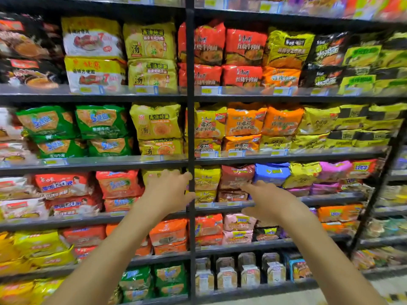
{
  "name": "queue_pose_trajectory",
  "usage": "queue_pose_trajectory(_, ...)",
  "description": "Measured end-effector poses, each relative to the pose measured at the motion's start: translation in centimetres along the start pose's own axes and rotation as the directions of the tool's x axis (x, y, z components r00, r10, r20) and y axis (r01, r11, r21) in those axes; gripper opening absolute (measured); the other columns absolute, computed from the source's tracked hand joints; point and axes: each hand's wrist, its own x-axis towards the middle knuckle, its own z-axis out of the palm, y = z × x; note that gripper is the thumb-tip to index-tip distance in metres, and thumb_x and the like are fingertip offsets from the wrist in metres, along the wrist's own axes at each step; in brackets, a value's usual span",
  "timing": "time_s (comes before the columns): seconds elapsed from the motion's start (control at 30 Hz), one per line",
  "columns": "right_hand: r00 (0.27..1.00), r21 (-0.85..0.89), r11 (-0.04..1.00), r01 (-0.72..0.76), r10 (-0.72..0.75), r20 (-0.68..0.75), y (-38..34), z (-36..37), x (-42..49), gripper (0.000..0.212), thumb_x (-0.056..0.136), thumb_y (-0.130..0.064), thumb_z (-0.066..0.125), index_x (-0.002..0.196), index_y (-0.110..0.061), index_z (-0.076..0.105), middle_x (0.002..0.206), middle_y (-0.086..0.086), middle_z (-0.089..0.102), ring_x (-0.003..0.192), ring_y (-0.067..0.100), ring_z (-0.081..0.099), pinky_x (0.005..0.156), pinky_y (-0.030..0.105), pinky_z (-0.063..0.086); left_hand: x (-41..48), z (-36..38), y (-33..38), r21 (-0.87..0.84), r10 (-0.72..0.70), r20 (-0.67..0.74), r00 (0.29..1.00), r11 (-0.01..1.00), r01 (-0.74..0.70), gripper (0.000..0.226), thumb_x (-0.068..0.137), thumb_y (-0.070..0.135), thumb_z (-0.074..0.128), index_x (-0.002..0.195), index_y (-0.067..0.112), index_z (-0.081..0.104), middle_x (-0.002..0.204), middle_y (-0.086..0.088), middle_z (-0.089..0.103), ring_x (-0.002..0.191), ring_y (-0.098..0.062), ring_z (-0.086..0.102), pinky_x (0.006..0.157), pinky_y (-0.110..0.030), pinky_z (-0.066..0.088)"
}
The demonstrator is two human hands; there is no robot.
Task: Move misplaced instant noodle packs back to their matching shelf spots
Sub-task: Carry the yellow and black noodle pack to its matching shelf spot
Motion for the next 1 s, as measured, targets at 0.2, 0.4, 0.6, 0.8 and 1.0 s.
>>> queue_pose_trajectory(0.2, 0.999, 0.016, 0.999, -0.041, 0.041, 0.002, 7.2, -1.5, -3.4, 0.06, 0.098, -0.045, 0.054, 0.152, -0.028, 0.033, 0.146, 0.007, 0.046, 0.125, 0.03, 0.055, 0.096, 0.043, 0.051, 1.5, -2.7, 7.8, -0.038, 0.039, -0.022, 0.999, 0.998, -0.04, 0.06, 0.101, 0.057, 0.048, 0.153, 0.028, 0.036, 0.144, -0.004, 0.053, 0.136, -0.03, 0.048, 0.105, -0.05, 0.044)
queue_pose_trajectory(0.4, 0.999, 0.034, 0.998, -0.054, 0.053, 0.012, 16.6, -1.5, -6.5, 0.067, 0.098, -0.044, 0.056, 0.156, -0.029, 0.026, 0.151, 0.004, 0.045, 0.13, 0.027, 0.053, 0.1, 0.042, 0.049, 2.9, -3.6, 17.2, -0.05, 0.054, -0.075, 0.996, 0.997, -0.058, 0.06, 0.101, 0.057, 0.046, 0.153, 0.029, 0.035, 0.144, -0.002, 0.054, 0.133, -0.027, 0.051, 0.101, -0.047, 0.048)
queue_pose_trajectory(0.6, 0.997, 0.069, 0.995, -0.076, 0.076, -0.004, 24.4, -1.4, -9.0, 0.064, 0.098, -0.042, 0.057, 0.155, -0.027, 0.03, 0.153, 0.002, 0.044, 0.136, 0.025, 0.047, 0.104, 0.042, 0.047, 4.8, -5.0, 25.2, -0.051, 0.101, -0.094, 0.99, 0.993, -0.107, 0.056, 0.101, 0.057, 0.046, 0.15, 0.03, 0.039, 0.141, 0.0, 0.057, 0.129, -0.024, 0.055, 0.098, -0.044, 0.049)
queue_pose_trajectory(0.8, 0.994, 0.098, 0.99, -0.105, 0.105, 0.004, 30.1, -1.2, -8.9, 0.063, 0.097, -0.042, 0.059, 0.153, -0.029, 0.032, 0.151, 0.004, 0.045, 0.13, 0.028, 0.053, 0.101, 0.042, 0.049, 7.0, -5.2, 30.1, -0.044, 0.126, -0.095, 0.987, 0.99, -0.13, 0.052, 0.1, 0.059, 0.047, 0.144, 0.03, 0.045, 0.129, 0.003, 0.061, 0.12, -0.021, 0.059, 0.089, -0.039, 0.051)
queue_pose_trajectory(1.0, 0.997, 0.08, 0.994, -0.074, 0.076, -0.02, 32.6, -1.8, -5.4, 0.061, 0.097, -0.043, 0.057, 0.152, -0.026, 0.034, 0.147, 0.003, 0.047, 0.132, 0.027, 0.05, 0.102, 0.042, 0.047, 10.2, -4.9, 31.3, -0.014, 0.106, -0.096, 0.99, 0.994, -0.108, 0.06, 0.1, 0.058, 0.048, 0.152, 0.03, 0.038, 0.141, 0.003, 0.057, 0.13, -0.022, 0.055, 0.095, -0.042, 0.049)
